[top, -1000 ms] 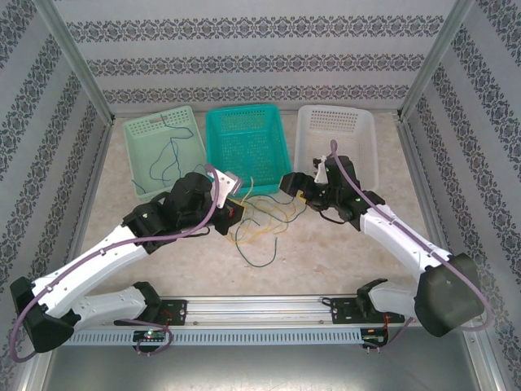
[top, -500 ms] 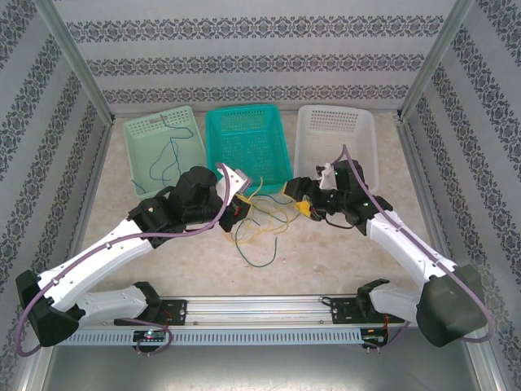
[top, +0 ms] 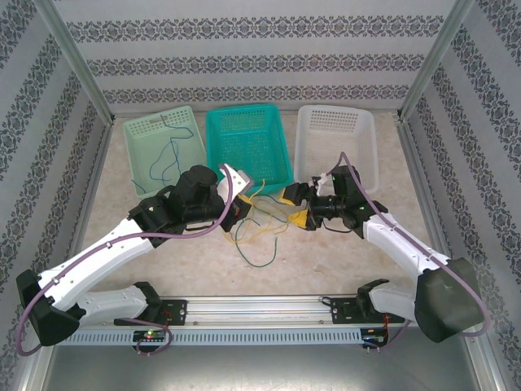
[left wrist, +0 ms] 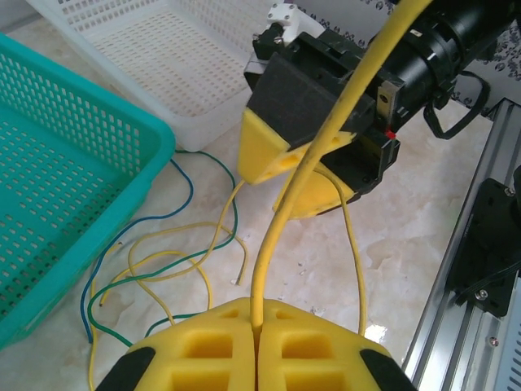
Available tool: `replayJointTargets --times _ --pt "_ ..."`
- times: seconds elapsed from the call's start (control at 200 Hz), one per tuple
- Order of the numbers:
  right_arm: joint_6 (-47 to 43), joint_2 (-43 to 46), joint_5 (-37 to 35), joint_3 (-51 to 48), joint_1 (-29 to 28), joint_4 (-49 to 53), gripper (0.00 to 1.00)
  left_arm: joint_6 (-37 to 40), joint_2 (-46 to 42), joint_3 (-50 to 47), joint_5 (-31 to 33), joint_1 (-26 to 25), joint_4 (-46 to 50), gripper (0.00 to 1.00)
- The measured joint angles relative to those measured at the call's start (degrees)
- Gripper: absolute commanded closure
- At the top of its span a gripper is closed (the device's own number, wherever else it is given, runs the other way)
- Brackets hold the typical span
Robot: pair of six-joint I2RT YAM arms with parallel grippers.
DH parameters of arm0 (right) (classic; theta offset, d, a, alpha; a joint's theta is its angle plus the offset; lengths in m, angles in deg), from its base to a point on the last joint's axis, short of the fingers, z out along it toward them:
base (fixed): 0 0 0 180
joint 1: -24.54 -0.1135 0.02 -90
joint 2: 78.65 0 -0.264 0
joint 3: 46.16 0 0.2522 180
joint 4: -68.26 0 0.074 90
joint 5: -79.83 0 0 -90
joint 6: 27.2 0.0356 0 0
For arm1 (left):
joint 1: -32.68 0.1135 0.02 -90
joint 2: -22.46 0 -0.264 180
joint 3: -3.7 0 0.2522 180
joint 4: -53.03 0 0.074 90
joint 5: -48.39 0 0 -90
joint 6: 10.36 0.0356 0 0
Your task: Untangle the cables
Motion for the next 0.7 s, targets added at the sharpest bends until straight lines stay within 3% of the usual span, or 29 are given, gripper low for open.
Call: replayJointTargets --times 0.335,0.555,0.699 --pt "12.2 -5.9 -2.5 -3.9 -2.6 -14.2 0.45 0.0 1.1 0.0 -0.5 0.0 -4.0 0.94" --pt "12.5 -4.1 -7.7 -3.9 -3.0 -15.5 1.00 -1.6 -1.1 -2.9 -0.9 0.0 -6.8 0.94" --pt "11.1 3.6 -13.1 -5.2 -3.0 -10.8 1.00 -4.7 -5.5 -7.1 -0.6 0.7 -8.2 0.95"
